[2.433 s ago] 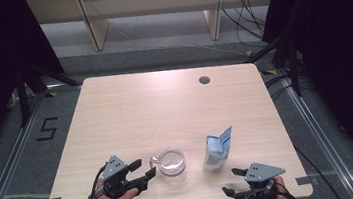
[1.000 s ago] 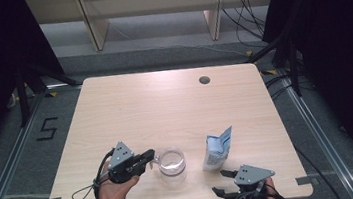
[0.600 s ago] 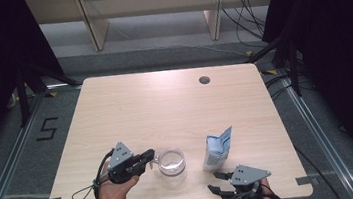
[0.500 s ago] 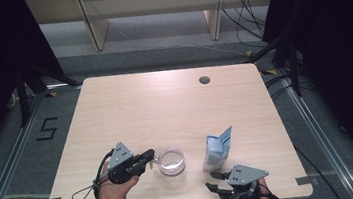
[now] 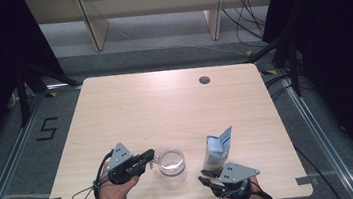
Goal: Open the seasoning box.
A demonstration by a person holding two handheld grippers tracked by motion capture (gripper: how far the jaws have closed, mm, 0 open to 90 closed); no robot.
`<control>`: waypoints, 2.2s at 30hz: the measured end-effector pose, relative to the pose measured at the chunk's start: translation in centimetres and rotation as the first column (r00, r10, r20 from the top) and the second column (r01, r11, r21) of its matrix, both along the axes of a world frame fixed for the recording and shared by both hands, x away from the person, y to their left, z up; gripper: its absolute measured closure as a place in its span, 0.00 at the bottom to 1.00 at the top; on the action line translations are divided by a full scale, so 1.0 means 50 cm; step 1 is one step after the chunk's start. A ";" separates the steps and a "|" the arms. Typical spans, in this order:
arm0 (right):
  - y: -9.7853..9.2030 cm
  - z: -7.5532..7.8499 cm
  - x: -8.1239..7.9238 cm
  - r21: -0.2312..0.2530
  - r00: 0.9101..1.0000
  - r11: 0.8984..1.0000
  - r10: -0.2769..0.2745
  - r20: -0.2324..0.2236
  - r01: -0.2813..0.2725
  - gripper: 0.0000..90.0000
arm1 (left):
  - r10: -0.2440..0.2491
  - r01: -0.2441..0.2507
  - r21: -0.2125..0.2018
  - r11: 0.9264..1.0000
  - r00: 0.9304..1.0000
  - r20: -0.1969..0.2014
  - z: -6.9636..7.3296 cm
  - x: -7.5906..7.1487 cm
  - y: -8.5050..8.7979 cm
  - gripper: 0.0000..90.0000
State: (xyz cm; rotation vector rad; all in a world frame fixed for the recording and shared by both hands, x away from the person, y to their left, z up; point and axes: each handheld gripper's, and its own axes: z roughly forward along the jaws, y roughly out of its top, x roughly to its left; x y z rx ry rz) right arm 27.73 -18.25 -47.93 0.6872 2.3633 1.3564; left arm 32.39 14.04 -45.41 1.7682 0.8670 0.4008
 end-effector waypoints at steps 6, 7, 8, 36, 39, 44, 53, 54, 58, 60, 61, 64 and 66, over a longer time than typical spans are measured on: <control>0.023 0.002 0.001 -0.013 1.000 1.000 0.016 0.016 -0.016 0.88 | 0.003 -0.003 0.002 1.000 1.000 -0.002 -0.003 0.001 0.001 0.96; 0.023 0.002 0.001 -0.013 1.000 1.000 0.016 0.016 -0.016 0.88 | 0.003 -0.003 0.002 1.000 1.000 -0.002 -0.003 0.001 0.001 0.96; 0.025 0.003 0.003 -0.016 0.999 0.999 0.029 0.028 -0.028 0.89 | 0.004 -0.004 0.003 1.000 1.000 -0.003 -0.003 0.001 0.002 0.96; 0.071 0.038 0.044 0.060 0.996 0.997 0.038 0.077 -0.043 0.99 | -0.027 0.027 -0.024 0.999 0.999 0.026 -0.009 0.008 0.004 0.95; 0.075 0.039 0.048 0.068 0.997 0.997 0.034 0.071 -0.039 1.00 | -0.025 0.026 -0.023 0.999 0.999 0.024 -0.009 0.007 0.004 0.95; 0.080 0.044 0.054 0.063 0.995 0.996 0.055 0.078 -0.060 1.00 | -0.009 0.009 -0.013 1.000 1.000 0.013 -0.008 0.004 0.005 0.95; 0.087 0.054 0.057 0.082 0.994 0.995 0.050 0.101 -0.059 1.00 | 0.000 0.000 -0.012 1.000 1.000 0.012 -0.008 0.003 0.005 0.94; 0.088 0.055 0.058 0.083 0.994 0.994 0.059 0.093 -0.066 1.00 | -0.006 0.006 -0.011 1.000 1.000 0.018 -0.008 0.004 0.006 0.94; 0.091 0.056 0.062 0.079 0.994 0.995 0.052 0.100 -0.060 1.00 | -0.054 0.055 -0.032 0.998 0.997 0.050 -0.011 0.014 0.012 0.86; 0.092 0.057 0.062 0.083 0.994 0.995 0.052 0.097 -0.060 1.00 | -0.039 0.040 -0.043 0.998 0.999 0.036 -0.013 0.012 0.018 0.83; 0.093 0.058 0.063 0.087 0.994 0.994 0.051 0.093 -0.059 1.00 | -0.005 0.005 -0.051 0.999 1.000 0.003 -0.011 0.006 0.020 0.79; 0.094 0.060 0.063 0.083 0.994 0.995 0.051 0.097 -0.059 1.00 | 0.010 -0.011 -0.051 0.999 1.000 -0.021 -0.007 -0.007 0.028 0.73; 0.093 0.062 0.065 0.077 0.994 0.995 0.063 0.091 -0.070 1.00 | 0.002 -0.002 -0.027 1.000 1.000 -0.007 -0.006 -0.015 0.031 0.68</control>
